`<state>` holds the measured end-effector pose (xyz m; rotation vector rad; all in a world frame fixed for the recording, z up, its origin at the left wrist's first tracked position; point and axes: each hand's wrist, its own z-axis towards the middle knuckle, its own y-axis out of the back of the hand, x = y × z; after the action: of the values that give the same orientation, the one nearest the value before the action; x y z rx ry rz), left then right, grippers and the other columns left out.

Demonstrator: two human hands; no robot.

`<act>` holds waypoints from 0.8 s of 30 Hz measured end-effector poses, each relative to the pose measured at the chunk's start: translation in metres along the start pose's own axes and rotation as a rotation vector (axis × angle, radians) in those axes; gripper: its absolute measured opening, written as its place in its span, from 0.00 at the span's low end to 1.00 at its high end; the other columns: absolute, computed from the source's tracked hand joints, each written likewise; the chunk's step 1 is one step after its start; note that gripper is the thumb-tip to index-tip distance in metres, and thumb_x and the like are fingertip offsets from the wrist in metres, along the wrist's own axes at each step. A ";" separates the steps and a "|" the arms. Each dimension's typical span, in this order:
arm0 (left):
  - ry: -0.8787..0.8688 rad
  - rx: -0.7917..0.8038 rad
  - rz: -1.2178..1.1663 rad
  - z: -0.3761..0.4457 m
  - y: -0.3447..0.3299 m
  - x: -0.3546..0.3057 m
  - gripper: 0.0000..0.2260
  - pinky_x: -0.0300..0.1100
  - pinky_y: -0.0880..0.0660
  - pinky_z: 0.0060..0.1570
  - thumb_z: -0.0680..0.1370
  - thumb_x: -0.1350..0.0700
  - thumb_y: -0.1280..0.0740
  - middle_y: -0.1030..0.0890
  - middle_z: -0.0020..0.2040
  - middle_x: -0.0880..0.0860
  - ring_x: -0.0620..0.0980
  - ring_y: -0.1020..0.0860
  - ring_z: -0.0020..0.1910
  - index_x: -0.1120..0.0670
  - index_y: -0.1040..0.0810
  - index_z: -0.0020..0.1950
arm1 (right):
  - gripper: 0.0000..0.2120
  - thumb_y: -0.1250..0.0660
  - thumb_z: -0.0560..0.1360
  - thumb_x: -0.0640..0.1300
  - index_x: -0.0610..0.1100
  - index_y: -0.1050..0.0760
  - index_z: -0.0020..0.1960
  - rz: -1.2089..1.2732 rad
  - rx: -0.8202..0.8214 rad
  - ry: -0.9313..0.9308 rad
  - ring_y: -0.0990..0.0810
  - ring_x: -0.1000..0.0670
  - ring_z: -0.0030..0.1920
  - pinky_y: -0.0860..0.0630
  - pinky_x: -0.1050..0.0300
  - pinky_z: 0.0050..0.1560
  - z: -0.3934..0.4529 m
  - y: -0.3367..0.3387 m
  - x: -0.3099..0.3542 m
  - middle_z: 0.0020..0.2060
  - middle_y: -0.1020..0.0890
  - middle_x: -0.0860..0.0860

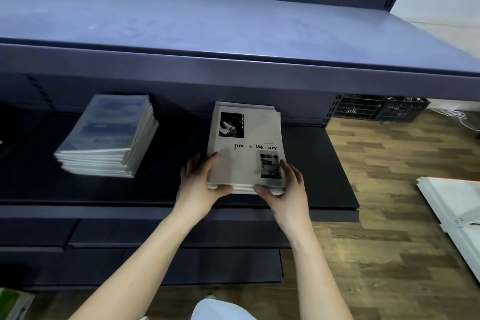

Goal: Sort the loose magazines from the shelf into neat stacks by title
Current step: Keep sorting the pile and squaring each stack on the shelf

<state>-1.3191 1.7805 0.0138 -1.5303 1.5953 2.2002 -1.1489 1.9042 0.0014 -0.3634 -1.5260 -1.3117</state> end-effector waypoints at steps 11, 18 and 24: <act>-0.024 0.003 -0.109 0.025 -0.004 0.004 0.31 0.51 0.38 0.74 0.75 0.48 0.28 0.42 0.79 0.47 0.50 0.41 0.76 0.41 0.36 0.75 | 0.36 0.21 0.68 0.53 0.49 0.30 0.73 0.067 -0.071 -0.004 0.33 0.54 0.74 0.32 0.57 0.71 0.025 -0.010 0.002 0.73 0.29 0.51; -0.049 -0.026 -0.138 0.030 -0.007 0.002 0.28 0.36 0.39 0.67 0.76 0.51 0.29 0.39 0.77 0.47 0.47 0.37 0.75 0.42 0.34 0.74 | 0.34 0.21 0.66 0.55 0.52 0.26 0.70 0.044 -0.101 -0.002 0.30 0.56 0.72 0.30 0.57 0.69 0.033 -0.012 -0.001 0.71 0.27 0.53; -0.050 -0.033 -0.115 0.030 -0.007 0.000 0.27 0.39 0.36 0.67 0.77 0.51 0.29 0.36 0.75 0.50 0.49 0.36 0.73 0.43 0.33 0.74 | 0.34 0.23 0.70 0.54 0.50 0.30 0.74 -0.034 -0.067 0.010 0.34 0.53 0.74 0.34 0.65 0.67 0.030 -0.015 0.001 0.75 0.34 0.51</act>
<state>-1.3356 1.8063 0.0085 -1.5212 1.4262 2.1967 -1.1761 1.9242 -0.0011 -0.3747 -1.4876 -1.3918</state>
